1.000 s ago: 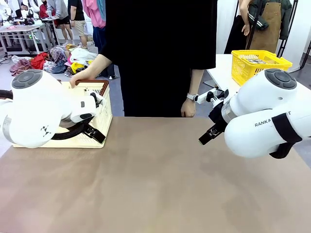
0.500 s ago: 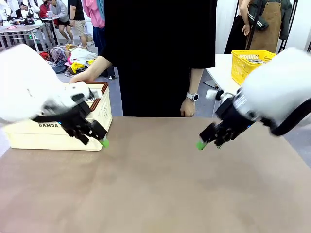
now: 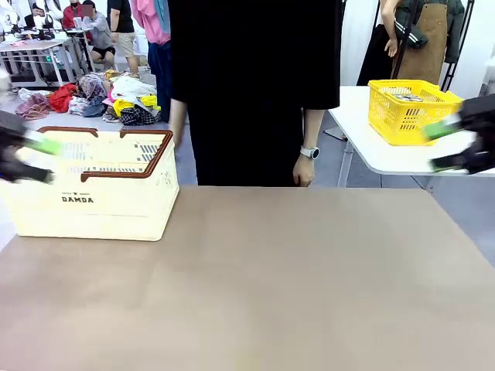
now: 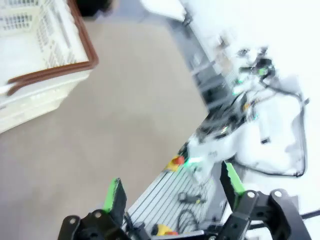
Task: Place the drinks into the Shopping basket.
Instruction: Pick up one drink and place it into the Shopping basket.
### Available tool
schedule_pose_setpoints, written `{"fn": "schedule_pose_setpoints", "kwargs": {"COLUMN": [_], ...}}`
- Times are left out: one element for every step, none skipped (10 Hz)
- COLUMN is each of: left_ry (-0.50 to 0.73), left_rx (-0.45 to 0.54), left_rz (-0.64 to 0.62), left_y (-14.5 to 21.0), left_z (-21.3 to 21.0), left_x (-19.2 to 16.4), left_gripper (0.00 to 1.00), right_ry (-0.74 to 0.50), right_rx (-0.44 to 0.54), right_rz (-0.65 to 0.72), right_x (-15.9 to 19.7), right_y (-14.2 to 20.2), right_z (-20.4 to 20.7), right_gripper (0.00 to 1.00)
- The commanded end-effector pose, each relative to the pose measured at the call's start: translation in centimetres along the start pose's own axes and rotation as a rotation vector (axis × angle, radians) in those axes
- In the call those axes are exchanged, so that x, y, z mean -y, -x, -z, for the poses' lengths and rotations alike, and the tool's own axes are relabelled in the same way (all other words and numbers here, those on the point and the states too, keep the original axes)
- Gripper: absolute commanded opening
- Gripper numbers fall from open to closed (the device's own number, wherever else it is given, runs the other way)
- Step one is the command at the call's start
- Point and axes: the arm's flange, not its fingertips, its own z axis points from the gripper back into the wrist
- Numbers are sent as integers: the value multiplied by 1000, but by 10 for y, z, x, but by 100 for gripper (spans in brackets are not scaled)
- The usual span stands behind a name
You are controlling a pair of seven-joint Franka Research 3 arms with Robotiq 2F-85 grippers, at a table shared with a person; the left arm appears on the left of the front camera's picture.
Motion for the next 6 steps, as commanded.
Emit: {"fn": "schedule_pose_setpoints", "kwargs": {"left_ry": [175, 232, 270, 303, 310, 269], "left_rx": [253, 354, 418, 475, 510, 541], "left_rz": [-116, -151, -182, -205, -210, -235], "left_y": [23, 38, 47, 55, 59, 56], "left_z": [-73, -97, -113, -127, -129, -125], "left_x": [-64, -86, -107, -125, -130, -129], "left_gripper": [100, 100, 100, 100, 100, 100], "right_ry": [-59, -66, -72, -72, -81, -83], "right_rx": [213, 279, 334, 390, 434, 467], "right_rz": [126, 175, 228, 282, 325, 372], "right_x": [57, 75, 91, 105, 120, 134], "right_y": [50, 59, 70, 83, 91, 93], "right_z": [-59, -85, -104, -121, -133, -137], "right_gripper": [100, 100, 100, 100, 100, 100]}}
